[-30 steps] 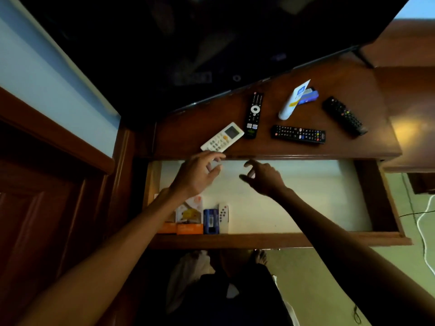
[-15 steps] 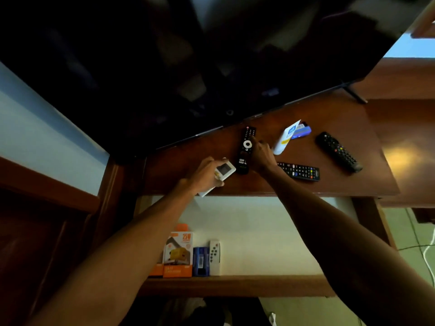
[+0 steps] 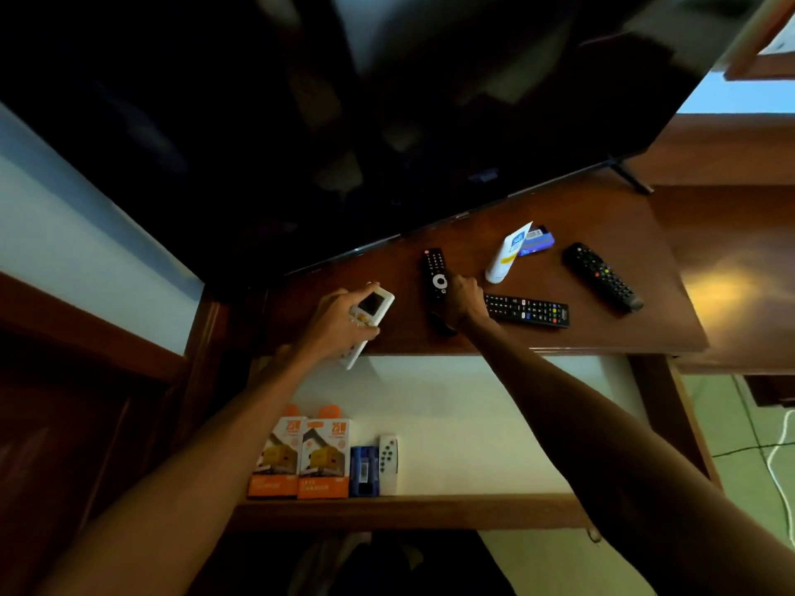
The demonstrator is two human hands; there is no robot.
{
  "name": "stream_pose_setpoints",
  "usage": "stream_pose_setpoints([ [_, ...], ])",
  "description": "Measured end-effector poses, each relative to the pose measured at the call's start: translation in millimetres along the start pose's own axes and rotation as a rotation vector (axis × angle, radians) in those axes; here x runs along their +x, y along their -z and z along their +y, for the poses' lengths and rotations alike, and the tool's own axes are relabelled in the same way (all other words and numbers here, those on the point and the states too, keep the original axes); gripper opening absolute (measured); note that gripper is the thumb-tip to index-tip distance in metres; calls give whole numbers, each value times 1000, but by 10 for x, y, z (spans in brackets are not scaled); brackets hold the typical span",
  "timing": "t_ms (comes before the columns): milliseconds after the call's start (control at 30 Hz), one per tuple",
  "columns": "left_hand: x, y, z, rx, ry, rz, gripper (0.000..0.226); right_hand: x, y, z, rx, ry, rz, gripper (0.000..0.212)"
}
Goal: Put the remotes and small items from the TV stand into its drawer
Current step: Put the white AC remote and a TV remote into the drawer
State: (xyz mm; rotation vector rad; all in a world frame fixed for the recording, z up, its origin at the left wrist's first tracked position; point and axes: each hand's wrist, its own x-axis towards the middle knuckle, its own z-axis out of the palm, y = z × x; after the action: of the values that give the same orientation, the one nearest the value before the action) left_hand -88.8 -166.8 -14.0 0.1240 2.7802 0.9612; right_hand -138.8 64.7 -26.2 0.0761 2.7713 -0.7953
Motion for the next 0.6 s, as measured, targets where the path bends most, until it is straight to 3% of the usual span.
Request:
stream_pose_setpoints([
  [167,-355,-218,111,-79,-36,-137,86,-653,-44,153,43,107,45,71],
  [367,-778,-734,121,-94,-101,-309,86,-1334,-110,538,34,79,-49,84],
  [600,-980,-1288,33,-61,122,-295,88,-1720,-485,1048,-26,94,-172,81],
])
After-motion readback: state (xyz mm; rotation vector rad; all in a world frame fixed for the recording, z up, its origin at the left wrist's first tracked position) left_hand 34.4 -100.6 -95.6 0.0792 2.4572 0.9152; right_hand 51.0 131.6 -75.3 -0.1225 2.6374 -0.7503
